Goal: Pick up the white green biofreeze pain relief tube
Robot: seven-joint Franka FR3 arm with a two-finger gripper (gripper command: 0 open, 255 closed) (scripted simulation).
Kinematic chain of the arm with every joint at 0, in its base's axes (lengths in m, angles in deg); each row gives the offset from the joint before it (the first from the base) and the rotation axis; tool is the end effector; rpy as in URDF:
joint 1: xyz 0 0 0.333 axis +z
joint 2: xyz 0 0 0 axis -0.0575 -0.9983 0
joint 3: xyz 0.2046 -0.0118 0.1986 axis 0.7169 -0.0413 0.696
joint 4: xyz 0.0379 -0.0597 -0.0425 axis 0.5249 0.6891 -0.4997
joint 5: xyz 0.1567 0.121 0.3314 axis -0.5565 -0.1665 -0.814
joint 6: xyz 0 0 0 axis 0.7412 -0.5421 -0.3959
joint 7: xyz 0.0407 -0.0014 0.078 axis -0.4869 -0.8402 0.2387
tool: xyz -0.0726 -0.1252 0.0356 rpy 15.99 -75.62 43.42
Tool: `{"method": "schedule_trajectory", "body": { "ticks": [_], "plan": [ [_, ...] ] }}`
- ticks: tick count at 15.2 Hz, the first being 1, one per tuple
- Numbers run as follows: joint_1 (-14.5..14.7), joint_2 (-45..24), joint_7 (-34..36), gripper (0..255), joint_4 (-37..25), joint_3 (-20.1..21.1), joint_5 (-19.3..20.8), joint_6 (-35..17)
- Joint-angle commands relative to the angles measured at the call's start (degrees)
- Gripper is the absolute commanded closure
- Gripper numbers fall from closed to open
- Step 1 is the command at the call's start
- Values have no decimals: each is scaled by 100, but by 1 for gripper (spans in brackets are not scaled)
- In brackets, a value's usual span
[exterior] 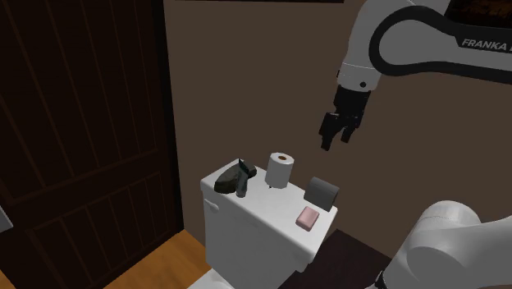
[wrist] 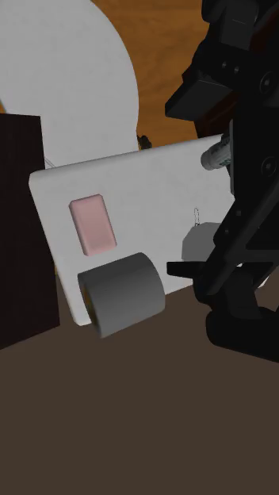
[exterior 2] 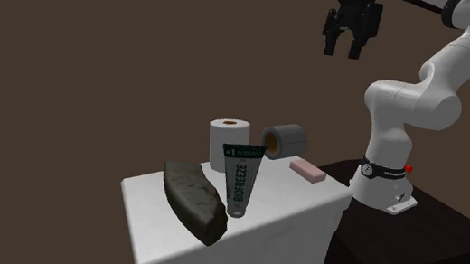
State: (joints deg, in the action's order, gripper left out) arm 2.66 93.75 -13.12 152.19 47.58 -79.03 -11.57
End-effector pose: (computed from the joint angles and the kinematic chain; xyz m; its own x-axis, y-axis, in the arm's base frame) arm 0.3084 0.0219 0.5351 0.9957 -0.0891 0.0238 -0.0895 -0.9958 0.0188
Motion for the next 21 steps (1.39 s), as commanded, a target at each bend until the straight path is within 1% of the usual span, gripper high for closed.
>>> {"method": "schedule_trajectory", "body": {
  "ticks": [1, 7, 12, 17, 21],
  "plan": [
    [0, 0, 0, 0, 0, 0, 0, 0],
    [-36, -730, 619, 0, 241, 447, -193, -1306],
    [-120, -1549, 1154, 0, 186, 822, -213, -2345],
    [-271, -2504, 1755, 0, -99, 1193, -40, -3273],
    [-421, -3335, 2324, 0, -488, 1472, 291, -3889]
  ]
}}
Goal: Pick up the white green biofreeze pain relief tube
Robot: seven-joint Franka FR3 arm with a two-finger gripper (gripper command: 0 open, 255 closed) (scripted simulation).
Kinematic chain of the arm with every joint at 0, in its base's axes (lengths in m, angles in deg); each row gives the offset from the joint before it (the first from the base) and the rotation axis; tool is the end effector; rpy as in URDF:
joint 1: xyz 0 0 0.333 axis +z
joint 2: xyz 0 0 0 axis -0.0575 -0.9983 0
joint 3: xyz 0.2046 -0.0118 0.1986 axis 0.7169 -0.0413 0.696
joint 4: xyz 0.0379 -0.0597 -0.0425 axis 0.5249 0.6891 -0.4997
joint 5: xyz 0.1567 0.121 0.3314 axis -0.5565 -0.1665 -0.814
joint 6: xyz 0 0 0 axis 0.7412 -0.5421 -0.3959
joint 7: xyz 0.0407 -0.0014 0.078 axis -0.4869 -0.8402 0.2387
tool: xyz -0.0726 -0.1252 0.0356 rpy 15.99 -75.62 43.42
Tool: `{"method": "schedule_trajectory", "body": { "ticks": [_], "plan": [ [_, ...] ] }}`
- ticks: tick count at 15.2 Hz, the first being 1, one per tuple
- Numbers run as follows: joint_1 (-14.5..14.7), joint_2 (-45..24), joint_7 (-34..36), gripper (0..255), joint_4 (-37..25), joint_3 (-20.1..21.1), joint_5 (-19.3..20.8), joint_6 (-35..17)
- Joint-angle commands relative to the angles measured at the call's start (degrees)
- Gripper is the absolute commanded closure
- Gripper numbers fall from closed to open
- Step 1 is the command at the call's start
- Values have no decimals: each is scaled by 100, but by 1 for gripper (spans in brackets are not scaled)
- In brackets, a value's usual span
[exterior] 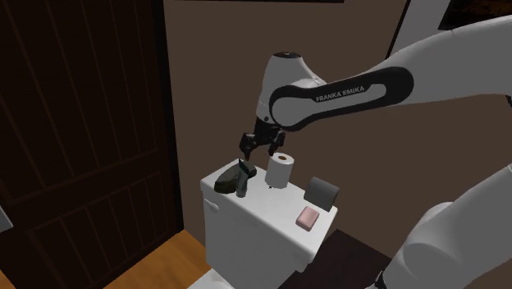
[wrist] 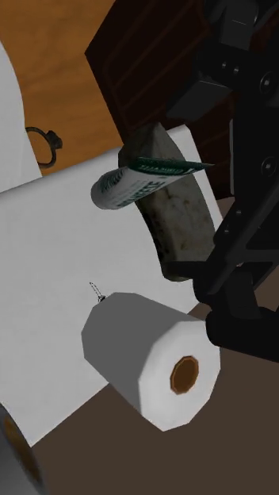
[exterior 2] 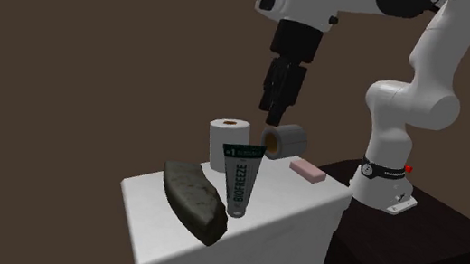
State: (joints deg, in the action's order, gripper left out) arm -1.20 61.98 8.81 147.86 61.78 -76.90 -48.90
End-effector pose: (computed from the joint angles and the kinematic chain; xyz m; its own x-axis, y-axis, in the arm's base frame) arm 0.4798 0.1123 0.4085 0.9436 -0.2609 0.2040 -0.2660 -0.9640 -0.0023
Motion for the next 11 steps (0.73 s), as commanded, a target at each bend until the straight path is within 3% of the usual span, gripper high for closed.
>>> {"method": "schedule_trajectory", "body": {
  "ticks": [1, 5, 11],
  "plan": [
    [-70, -372, 289, 0, -175, 113, 193, -288],
    [-172, -1254, 974, 0, -742, 304, 769, -711],
    [-171, -1495, 1166, 0, -579, 310, 968, -1098]
  ]
}}
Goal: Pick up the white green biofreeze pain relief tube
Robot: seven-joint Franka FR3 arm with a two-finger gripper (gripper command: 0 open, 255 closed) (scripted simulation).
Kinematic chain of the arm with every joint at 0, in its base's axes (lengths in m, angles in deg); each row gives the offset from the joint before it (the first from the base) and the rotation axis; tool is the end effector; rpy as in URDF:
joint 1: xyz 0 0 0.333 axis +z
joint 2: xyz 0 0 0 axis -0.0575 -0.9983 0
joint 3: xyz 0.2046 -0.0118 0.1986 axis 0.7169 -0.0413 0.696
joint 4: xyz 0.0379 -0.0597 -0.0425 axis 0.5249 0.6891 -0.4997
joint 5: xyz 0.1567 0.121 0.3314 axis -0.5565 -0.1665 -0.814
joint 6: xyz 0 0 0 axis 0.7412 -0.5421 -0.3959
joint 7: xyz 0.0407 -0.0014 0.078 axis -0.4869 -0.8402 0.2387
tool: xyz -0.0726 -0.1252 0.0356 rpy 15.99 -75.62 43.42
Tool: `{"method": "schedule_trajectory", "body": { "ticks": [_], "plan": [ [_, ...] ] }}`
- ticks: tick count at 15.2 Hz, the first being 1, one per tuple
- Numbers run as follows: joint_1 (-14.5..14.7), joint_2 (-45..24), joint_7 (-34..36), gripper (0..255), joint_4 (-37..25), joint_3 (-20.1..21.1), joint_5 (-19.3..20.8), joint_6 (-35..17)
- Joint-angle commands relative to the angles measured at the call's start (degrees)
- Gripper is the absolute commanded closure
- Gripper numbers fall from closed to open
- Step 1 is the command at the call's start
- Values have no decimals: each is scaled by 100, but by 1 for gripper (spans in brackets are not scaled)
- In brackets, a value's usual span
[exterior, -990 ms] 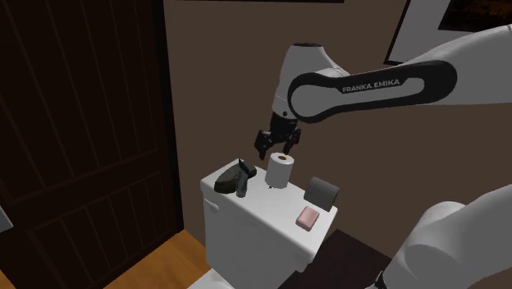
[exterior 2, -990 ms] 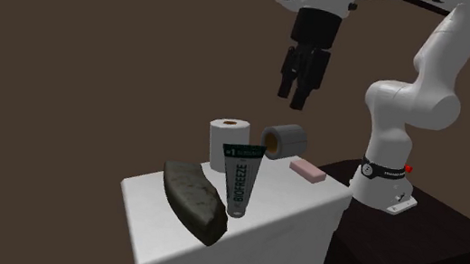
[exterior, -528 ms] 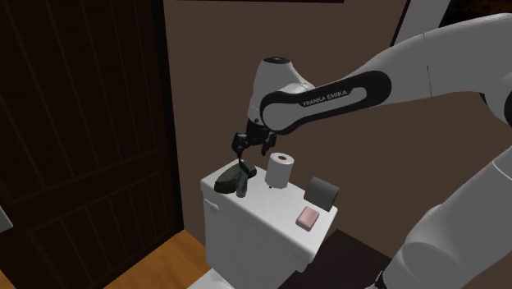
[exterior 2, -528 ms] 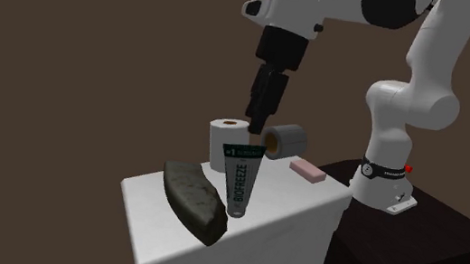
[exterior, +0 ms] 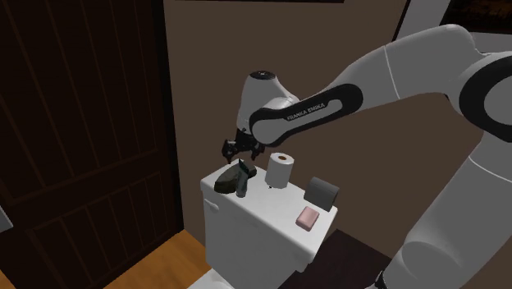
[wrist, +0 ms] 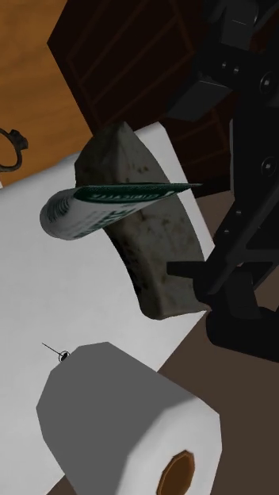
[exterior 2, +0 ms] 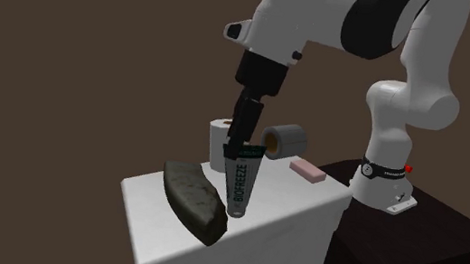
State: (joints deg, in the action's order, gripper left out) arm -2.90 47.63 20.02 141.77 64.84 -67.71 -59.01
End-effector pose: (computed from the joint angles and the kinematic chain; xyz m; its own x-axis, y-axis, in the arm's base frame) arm 0.5374 0.1327 0.3557 0.9118 -0.3159 0.2624 -0.3225 -0.9464 -0.0184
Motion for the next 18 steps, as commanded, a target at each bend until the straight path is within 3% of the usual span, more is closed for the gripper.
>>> {"method": "schedule_trajectory", "body": {
  "ticks": [1, 4, 5, 14, 18],
  "plan": [
    [-2, -99, 76, 0, 68, 4, 84, -159],
    [-3, -163, 128, 0, 125, 4, 142, -271],
    [-4, -162, 126, 255, 128, 3, 141, -274],
    [-3, -163, 128, 255, 125, 4, 142, -271],
    [0, -7, 2, 255, -26, 3, 2, 16]
  ]
}}
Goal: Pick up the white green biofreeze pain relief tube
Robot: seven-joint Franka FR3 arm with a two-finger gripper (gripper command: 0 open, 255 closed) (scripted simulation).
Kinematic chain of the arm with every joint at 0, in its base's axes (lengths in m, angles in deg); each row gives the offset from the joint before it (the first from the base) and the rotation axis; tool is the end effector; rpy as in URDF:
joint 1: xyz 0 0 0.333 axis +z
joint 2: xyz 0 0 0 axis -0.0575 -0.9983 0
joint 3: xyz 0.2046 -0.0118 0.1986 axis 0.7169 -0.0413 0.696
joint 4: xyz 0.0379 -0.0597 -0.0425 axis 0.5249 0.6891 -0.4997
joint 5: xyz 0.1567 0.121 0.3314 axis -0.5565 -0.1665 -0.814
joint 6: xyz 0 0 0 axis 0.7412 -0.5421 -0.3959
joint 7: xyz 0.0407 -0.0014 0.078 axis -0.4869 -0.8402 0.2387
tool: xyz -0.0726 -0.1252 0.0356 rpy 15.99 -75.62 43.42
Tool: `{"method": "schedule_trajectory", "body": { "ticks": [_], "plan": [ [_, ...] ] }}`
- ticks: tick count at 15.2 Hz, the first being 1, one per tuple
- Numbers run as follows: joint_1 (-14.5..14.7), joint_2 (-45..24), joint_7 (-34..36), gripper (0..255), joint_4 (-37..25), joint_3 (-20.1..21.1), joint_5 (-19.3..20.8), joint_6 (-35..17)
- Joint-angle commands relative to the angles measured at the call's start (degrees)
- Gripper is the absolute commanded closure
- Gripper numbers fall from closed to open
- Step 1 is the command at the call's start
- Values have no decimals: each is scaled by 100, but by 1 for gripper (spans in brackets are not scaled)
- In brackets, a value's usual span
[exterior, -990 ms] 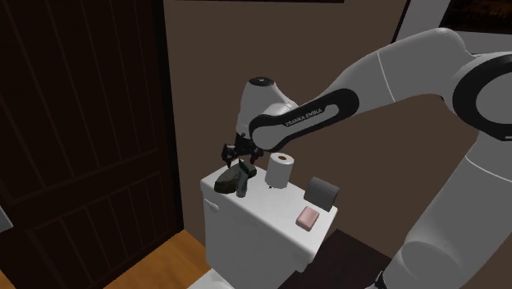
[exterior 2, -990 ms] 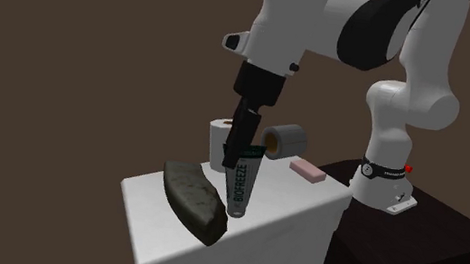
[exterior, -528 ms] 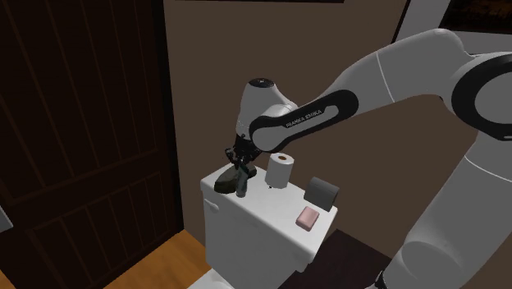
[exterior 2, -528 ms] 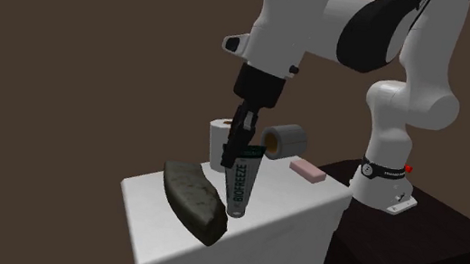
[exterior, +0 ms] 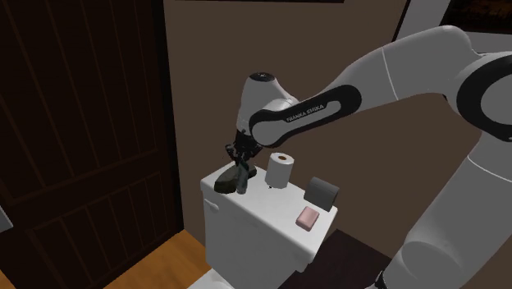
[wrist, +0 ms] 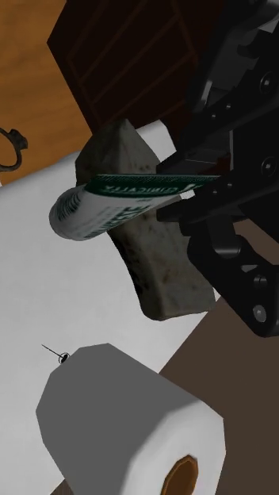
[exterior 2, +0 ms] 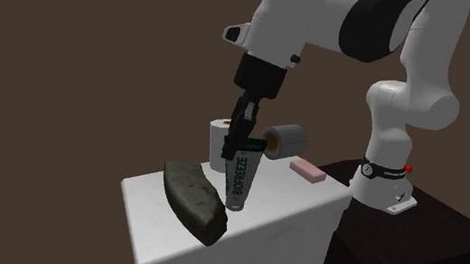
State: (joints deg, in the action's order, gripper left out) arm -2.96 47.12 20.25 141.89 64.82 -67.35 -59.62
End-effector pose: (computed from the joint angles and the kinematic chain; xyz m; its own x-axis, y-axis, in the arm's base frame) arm 0.5385 0.1322 0.3513 0.9116 -0.3160 0.2629 -0.3227 -0.9463 -0.0186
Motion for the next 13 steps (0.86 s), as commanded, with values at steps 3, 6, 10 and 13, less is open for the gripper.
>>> {"method": "schedule_trajectory", "body": {
  "ticks": [3, 6, 10, 13],
  "plan": [
    [10, 148, -103, 255, -165, 1, -123, 295],
    [14, 241, -177, 255, -304, -5, -199, 515],
    [18, 346, -262, 255, -506, -15, -283, 809],
    [19, 373, -285, 255, -568, -18, -304, 895]
  ]
}}
